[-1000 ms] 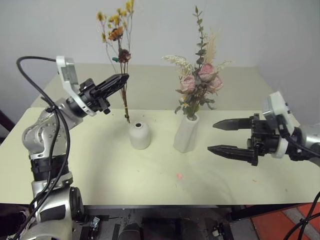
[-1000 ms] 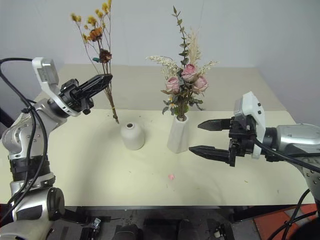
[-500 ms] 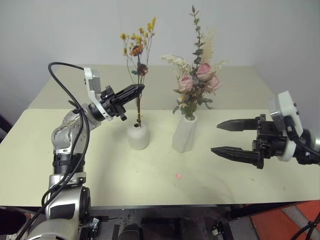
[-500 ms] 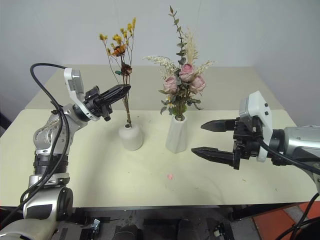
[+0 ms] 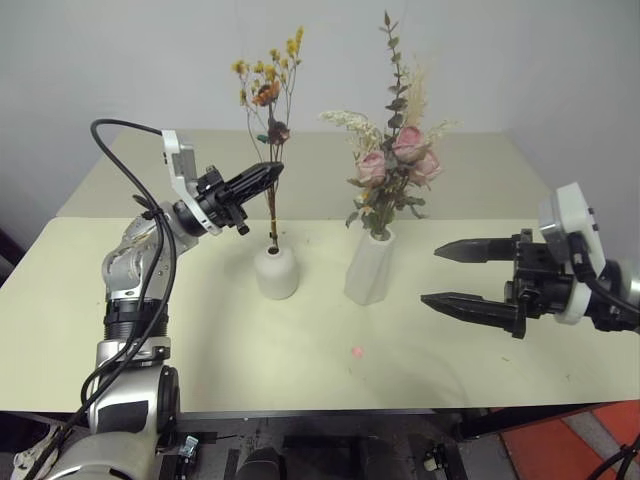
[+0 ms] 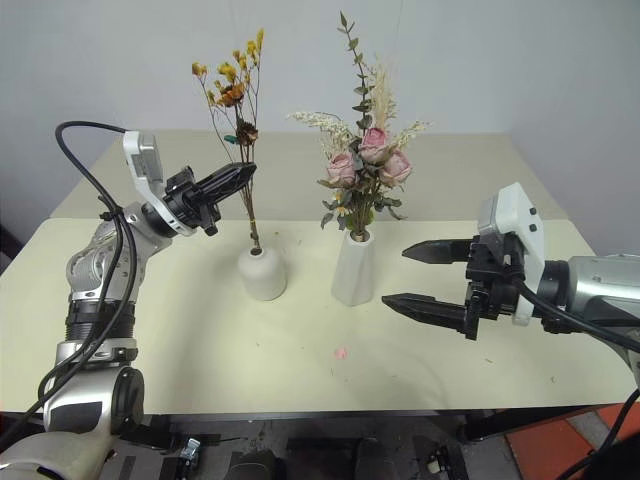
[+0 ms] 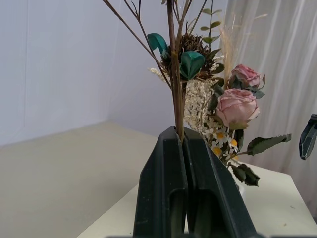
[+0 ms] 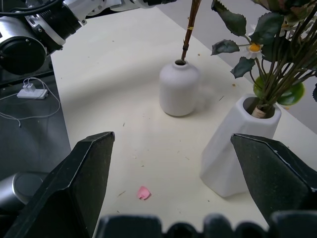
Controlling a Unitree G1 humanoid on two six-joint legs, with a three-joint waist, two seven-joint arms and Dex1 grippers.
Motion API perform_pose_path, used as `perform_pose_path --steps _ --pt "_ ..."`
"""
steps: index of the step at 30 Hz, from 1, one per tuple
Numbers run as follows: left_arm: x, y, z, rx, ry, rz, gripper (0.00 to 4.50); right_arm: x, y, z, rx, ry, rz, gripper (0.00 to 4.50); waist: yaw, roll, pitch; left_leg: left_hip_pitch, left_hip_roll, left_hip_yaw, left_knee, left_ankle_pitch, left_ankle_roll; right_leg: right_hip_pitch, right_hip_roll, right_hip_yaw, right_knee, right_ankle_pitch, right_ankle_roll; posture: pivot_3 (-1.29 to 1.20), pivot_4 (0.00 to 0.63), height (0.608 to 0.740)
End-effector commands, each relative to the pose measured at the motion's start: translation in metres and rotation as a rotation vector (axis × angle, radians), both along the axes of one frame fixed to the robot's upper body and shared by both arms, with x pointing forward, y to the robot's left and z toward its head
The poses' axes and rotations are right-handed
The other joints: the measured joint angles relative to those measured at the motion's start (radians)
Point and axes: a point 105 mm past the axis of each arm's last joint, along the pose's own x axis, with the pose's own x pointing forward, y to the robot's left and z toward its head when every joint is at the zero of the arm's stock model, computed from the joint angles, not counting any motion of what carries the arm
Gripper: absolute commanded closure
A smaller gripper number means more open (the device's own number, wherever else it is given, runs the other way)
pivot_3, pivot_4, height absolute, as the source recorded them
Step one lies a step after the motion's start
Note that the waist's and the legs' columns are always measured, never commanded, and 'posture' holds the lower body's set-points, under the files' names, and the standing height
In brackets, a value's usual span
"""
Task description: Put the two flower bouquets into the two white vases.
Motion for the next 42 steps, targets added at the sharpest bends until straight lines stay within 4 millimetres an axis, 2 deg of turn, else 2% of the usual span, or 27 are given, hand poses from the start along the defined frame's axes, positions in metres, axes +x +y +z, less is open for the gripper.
perform_pose_path --steps 1,12,20,25,30,34,40,42 --pt "-0.003 -0.001 0.004 0.018 -0.040 0.004 4.48 -0.004 0.000 0.007 -0.008 -0.033 0.000 0.00 0.000 0.000 0.000 0.000 0.000 0.000 0.000 0.000 0.000 0.000 0.000 0.000 0.000 0.000 0.000 0.00 0.150 0.740" --pt "-0.003 -0.002 -0.017 0.058 -0.005 0.023 4.48 -0.004 -0.001 0.008 -0.003 -0.030 -0.021 0.00 0.000 0.000 0.000 0.000 0.000 0.000 0.000 0.000 0.000 0.000 0.000 0.000 0.000 0.000 0.000 0.00 0.150 0.740" --pt "-0.001 -0.002 -0.021 0.068 0.004 0.033 4.48 -0.002 0.000 0.008 0.002 -0.033 -0.028 0.00 0.001 0.000 0.000 0.000 0.000 0.000 0.000 0.000 0.000 0.000 0.000 0.000 0.000 0.000 0.000 0.00 0.150 0.740" --pt "0.001 -0.001 -0.030 0.119 0.042 0.050 4.48 0.002 -0.001 0.010 0.007 -0.039 -0.035 0.00 0.000 0.000 0.000 0.000 0.000 0.000 0.000 0.000 0.000 0.000 0.000 0.000 0.000 0.000 0.000 0.00 0.150 0.740" --pt "-0.008 0.004 -0.042 0.179 0.109 0.050 3.25 0.009 -0.006 0.009 -0.005 -0.042 -0.062 0.00 -0.004 0.000 0.000 0.000 0.000 0.000 0.000 0.000 0.000 0.000 0.000 0.000 0.000 0.000 0.000 0.00 0.150 0.740" --pt "-0.023 0.021 -0.043 0.150 0.112 0.108 1.87 0.015 -0.009 0.010 -0.014 -0.057 -0.074 0.00 -0.004 0.000 0.000 0.000 0.001 0.000 0.000 0.000 0.000 0.000 0.000 0.000 0.000 0.000 0.000 0.00 0.150 0.740" --pt "-0.049 0.051 -0.045 0.185 0.097 0.204 0.02 0.027 -0.016 0.002 -0.032 -0.062 -0.105 0.00 -0.002 0.000 0.000 0.001 0.001 0.000 -0.001 0.000 0.000 -0.001 0.000 0.000 0.000 0.000 0.000 0.00 0.150 0.740" --pt "-0.059 0.061 -0.044 0.212 0.082 0.226 0.02 0.032 -0.017 0.000 -0.022 -0.063 -0.111 0.00 -0.003 0.000 0.000 0.001 0.001 0.001 -0.001 0.000 0.000 -0.001 0.000 0.000 0.000 0.000 0.000 0.00 0.150 0.740"
